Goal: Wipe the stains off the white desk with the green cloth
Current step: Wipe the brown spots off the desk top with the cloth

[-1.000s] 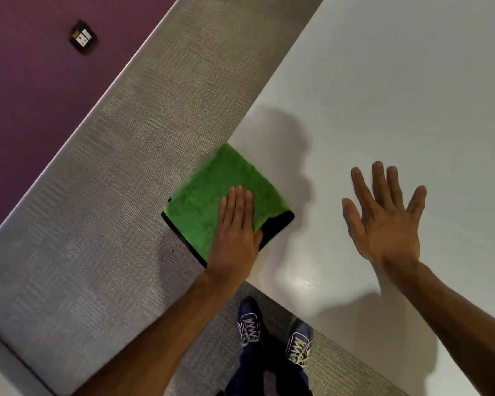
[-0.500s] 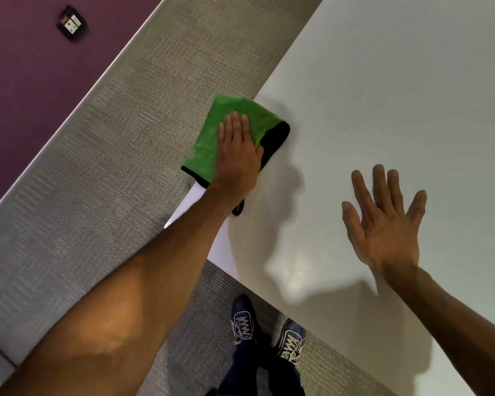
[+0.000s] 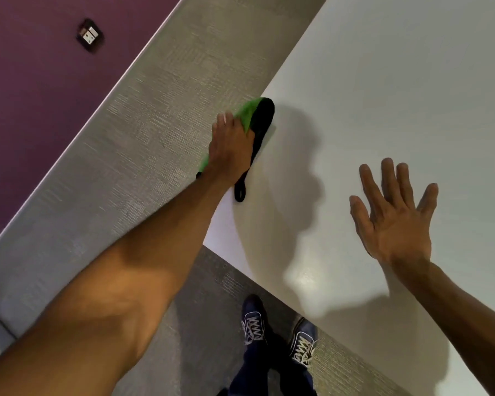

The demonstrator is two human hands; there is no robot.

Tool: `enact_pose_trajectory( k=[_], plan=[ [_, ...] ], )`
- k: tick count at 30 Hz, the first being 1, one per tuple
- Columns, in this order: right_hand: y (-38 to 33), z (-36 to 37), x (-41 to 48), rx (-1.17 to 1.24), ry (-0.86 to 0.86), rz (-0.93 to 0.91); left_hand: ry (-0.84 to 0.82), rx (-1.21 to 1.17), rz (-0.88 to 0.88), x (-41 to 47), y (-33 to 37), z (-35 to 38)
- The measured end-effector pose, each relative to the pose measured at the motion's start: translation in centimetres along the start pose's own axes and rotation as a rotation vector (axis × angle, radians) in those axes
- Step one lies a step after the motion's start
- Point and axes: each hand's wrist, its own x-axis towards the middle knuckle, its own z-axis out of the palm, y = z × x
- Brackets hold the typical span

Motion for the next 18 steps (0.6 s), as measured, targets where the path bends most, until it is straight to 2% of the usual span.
enact_pose_trajectory(
  k=[3,7,9,13,18],
  plan=[
    [0.3,0.0,-0.1,0.012,0.004,0.015,0.046,-0.042,0.017,-0.2,-0.5,0.6],
    [0.2,-0.1,0.0,-0.039,0.012,0.023,0.062,0.111,0.194,-3.4,-1.0,1.4],
    [0.2,-0.2,0.0,-0.043,0.012,0.02,0.021,0.187,0.301,-6.8,-0.9,1.8],
    [0.2,-0.3,-0.1,-0.032,0.011,0.025,-0.094,0.259,0.401,-15.1,-0.2,3.0],
    [0.1,-0.2,0.0,-0.081,-0.011,0.031,-0.199,0.184,0.571,-21.4,-0.2,3.2]
  ],
)
